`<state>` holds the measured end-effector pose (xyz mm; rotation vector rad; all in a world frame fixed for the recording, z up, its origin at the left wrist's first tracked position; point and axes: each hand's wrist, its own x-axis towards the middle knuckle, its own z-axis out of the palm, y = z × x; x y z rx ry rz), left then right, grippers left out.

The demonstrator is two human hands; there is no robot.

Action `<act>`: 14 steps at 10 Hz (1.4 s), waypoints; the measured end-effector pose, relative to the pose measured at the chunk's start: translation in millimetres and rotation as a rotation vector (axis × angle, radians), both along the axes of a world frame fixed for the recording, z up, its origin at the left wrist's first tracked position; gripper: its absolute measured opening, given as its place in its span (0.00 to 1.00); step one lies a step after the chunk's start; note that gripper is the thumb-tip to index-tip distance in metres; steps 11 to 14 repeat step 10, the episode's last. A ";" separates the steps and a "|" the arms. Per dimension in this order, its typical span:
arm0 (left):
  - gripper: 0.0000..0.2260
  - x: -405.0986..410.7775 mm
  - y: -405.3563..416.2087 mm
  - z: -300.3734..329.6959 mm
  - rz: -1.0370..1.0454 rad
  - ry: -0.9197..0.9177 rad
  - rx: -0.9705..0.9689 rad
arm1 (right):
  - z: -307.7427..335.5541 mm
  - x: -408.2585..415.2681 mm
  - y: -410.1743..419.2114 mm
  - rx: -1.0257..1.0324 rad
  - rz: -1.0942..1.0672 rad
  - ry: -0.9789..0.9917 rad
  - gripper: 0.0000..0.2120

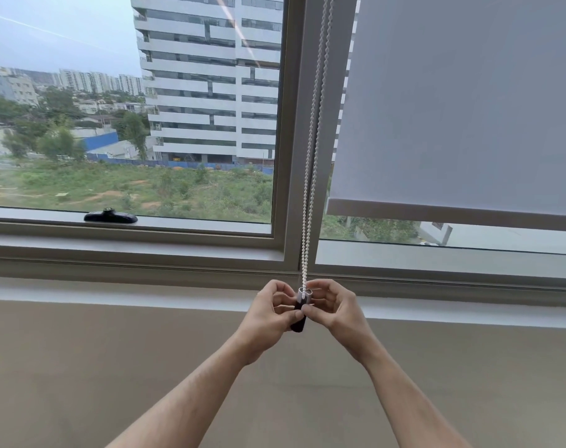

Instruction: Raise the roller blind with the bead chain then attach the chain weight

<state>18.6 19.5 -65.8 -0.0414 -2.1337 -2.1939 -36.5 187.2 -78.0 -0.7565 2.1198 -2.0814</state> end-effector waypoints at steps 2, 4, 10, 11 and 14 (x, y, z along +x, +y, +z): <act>0.13 0.6 1.4 -11.0 0.029 -0.004 -0.074 | -12.6 1.9 0.8 -0.001 -0.038 0.000 0.17; 0.13 -0.9 2.7 -13.1 0.061 0.011 -0.134 | -17.0 2.6 -0.1 0.019 -0.065 0.008 0.16; 0.28 -3.7 -10.2 -15.4 0.036 -0.036 -0.244 | -22.8 12.3 -19.3 0.162 -0.338 0.189 0.21; 0.28 -3.7 -10.2 -15.4 0.036 -0.036 -0.244 | -22.8 12.3 -19.3 0.162 -0.338 0.189 0.21; 0.28 -3.7 -10.2 -15.4 0.036 -0.036 -0.244 | -22.8 12.3 -19.3 0.162 -0.338 0.189 0.21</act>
